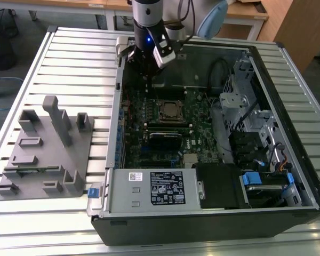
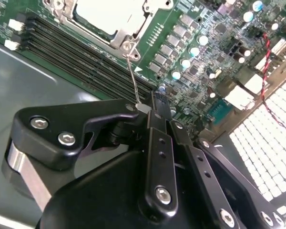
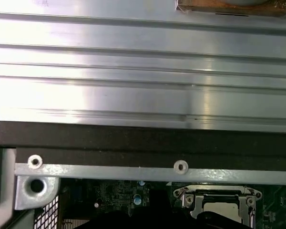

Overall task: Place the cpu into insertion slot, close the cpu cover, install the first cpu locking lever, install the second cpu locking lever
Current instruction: 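Install the first cpu locking lever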

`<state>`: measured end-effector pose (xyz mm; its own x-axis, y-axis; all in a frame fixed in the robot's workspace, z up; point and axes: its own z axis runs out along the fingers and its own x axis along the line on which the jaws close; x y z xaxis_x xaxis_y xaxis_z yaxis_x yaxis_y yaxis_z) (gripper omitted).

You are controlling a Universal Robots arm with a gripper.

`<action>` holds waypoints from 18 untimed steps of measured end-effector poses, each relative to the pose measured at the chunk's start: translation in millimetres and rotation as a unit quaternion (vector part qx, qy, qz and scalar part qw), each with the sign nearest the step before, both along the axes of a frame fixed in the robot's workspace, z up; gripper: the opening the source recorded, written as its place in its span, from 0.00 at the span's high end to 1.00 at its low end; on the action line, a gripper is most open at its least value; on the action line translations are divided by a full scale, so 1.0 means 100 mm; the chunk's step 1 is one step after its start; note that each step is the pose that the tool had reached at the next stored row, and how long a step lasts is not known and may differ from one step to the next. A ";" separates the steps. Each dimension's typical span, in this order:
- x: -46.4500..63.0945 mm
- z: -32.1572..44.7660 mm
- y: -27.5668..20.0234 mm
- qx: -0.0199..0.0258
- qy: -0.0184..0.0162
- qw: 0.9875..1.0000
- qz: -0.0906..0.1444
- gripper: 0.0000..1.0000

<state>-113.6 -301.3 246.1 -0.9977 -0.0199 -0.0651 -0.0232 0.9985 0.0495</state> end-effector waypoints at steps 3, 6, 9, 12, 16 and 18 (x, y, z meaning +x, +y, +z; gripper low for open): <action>0.07 0.000 0.000 0.000 0.000 1.000 0.000 0.89; 0.14 0.000 0.000 0.000 0.000 1.000 0.000 0.89; 0.21 0.000 -0.001 0.000 0.000 1.000 0.000 0.89; 0.26 0.000 -0.003 0.000 0.000 1.000 -0.001 0.89; 0.30 0.001 -0.005 0.000 0.000 1.000 -0.001 0.89; 0.30 0.000 -0.005 0.000 0.000 1.000 -0.001 0.89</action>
<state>-83.2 -301.8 246.1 -0.9978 -0.0180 -0.0643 -0.0212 0.9985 0.0495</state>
